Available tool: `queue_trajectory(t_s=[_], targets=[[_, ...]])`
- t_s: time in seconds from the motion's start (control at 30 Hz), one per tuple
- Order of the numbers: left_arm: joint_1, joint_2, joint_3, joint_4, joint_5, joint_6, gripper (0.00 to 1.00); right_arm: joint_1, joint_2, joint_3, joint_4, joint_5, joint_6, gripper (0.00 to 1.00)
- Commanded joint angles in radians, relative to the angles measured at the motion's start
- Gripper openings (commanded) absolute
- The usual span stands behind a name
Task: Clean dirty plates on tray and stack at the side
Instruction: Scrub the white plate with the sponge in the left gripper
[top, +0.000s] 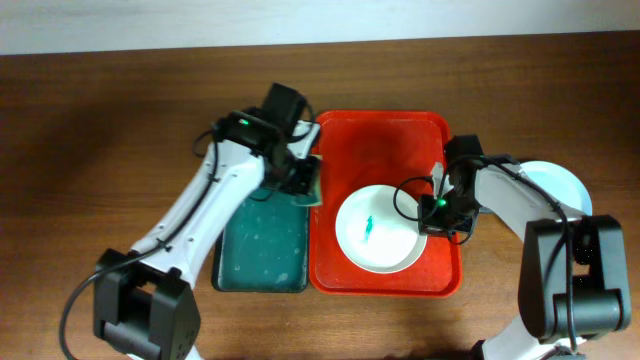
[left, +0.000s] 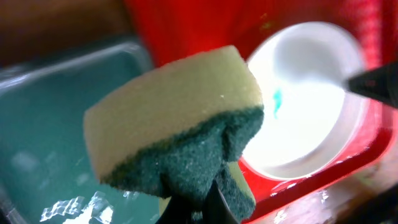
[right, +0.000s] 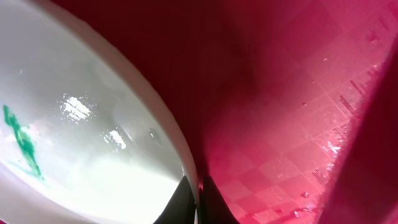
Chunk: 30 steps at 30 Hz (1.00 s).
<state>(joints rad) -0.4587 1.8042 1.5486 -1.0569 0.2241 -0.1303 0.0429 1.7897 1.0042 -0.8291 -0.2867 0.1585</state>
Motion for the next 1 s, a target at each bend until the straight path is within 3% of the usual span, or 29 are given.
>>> queue_trajectory(t_s=[0.0,0.27,0.47,0.53,0.67,0.73,0.87,0.93,0.97], targets=[[-0.108,0.011,0.003,0.081,0.053,-0.032,0.0,0.003,0.024,-0.06,0.04,0.047,0.025,0.04],[-0.294,0.229,0.003,0.186,0.072,-0.106,0.0,0.003,0.023,-0.06,0.04,0.047,0.025,0.05],[-0.309,0.383,0.003,0.2,0.068,-0.172,0.0,0.003,0.023,-0.06,0.04,0.047,0.025,0.04],[-0.304,0.405,0.003,0.182,-0.027,-0.172,0.0,0.003,0.023,-0.06,0.039,0.047,0.025,0.04],[-0.285,0.404,0.016,0.119,-0.364,-0.172,0.0,0.003,0.023,-0.06,0.034,0.047,0.025,0.04],[-0.264,0.404,0.016,0.105,-0.432,-0.172,0.0,0.003,0.023,-0.06,0.034,0.047,0.025,0.05],[-0.208,0.404,0.016,0.105,-0.417,-0.197,0.0,0.003,0.023,-0.06,0.034,0.047,0.025,0.04],[-0.193,0.404,0.016,0.128,-0.287,-0.207,0.0,0.003,0.023,-0.06,0.034,0.048,0.025,0.04],[-0.193,0.404,0.016,0.158,-0.153,-0.206,0.0,0.003,0.023,-0.06,0.034,0.048,0.025,0.04]])
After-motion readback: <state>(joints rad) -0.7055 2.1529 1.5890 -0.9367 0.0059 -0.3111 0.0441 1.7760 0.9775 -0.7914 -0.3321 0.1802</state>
